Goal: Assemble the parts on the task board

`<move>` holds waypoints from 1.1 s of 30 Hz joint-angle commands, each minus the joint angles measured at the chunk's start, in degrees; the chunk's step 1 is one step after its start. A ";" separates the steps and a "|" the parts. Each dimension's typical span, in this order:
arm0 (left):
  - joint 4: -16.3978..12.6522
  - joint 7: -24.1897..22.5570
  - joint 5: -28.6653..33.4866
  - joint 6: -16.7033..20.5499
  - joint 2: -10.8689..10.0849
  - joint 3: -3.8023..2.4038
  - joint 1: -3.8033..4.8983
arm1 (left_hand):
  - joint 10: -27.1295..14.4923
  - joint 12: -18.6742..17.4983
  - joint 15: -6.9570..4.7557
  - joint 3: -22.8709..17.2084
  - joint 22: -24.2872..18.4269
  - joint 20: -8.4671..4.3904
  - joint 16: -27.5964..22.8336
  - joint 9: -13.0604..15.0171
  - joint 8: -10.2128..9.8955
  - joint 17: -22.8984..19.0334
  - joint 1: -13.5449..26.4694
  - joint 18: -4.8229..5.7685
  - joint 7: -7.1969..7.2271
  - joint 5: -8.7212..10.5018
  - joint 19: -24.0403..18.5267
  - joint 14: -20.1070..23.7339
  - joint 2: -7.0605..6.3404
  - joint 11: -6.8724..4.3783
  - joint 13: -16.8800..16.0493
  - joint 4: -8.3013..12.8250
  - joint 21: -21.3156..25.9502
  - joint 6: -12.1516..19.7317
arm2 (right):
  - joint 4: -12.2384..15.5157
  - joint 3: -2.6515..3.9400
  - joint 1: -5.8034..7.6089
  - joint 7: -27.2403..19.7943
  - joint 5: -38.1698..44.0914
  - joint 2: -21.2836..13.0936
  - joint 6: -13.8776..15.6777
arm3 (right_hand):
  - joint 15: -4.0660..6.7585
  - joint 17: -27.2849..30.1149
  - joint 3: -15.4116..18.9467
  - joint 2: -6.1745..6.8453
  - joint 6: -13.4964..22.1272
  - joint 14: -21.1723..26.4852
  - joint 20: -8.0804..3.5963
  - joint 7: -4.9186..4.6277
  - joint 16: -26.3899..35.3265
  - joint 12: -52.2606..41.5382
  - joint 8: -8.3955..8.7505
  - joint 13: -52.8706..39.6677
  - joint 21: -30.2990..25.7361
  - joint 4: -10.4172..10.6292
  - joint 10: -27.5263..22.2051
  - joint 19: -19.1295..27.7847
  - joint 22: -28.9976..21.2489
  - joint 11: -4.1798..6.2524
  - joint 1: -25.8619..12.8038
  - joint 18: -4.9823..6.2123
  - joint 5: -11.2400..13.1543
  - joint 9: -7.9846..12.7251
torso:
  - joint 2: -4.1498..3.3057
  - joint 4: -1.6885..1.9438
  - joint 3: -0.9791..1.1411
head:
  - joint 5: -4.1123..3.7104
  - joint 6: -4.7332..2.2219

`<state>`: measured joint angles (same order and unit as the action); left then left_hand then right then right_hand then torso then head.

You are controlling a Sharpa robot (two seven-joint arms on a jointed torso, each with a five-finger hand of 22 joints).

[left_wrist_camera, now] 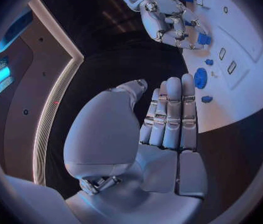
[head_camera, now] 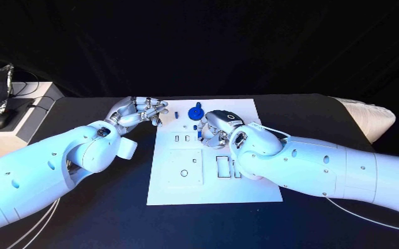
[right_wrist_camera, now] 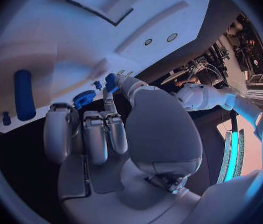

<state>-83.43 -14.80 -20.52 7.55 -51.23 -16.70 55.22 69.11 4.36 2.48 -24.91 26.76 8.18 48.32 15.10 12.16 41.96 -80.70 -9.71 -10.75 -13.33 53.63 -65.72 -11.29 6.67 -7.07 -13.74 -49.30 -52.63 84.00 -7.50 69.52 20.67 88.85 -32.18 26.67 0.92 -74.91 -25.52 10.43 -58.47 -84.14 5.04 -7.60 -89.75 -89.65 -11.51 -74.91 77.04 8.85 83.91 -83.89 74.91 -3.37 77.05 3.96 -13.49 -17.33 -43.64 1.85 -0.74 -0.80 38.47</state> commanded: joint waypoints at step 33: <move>0.10 -0.11 0.05 -1.29 0.08 -0.05 -0.16 | -0.36 0.24 0.06 -0.18 0.14 0.07 0.37 0.17 -0.14 -0.14 0.40 -0.73 0.02 0.12 -0.69 0.59 -0.01 -0.06 -0.18 0.17 -0.41 0.20 | -1.99 -0.26 -0.48 0.82 5.01 1.10 -1.19 | -0.35 -15.09 1.33 1.75 2.13 -5.86 0.15 -0.73 -0.25 0.23 0.43 -14.54 -0.52 0.95 5.54 -0.24 4.78 -0.23 -2.09 -0.87 1.08 0.48 | -0.03 -0.08 0.12 | 0.21 0.26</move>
<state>-83.25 -14.68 -20.52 7.24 -51.23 -16.72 55.08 69.11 4.36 2.68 -24.91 26.84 8.19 48.32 15.22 12.16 41.88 -80.70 -9.71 -10.75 -13.33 53.21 -65.51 -11.29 6.66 -7.19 -13.74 -49.53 -52.63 82.05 -7.74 69.09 21.34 93.08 -31.14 26.21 0.92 -74.91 -24.55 12.01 -56.60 -84.14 5.04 -8.28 -89.76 -89.65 -11.28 -74.94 76.79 9.81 83.91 -83.89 74.95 -3.37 75.47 3.96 -12.70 -16.90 -43.67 1.80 -0.63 -0.61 38.72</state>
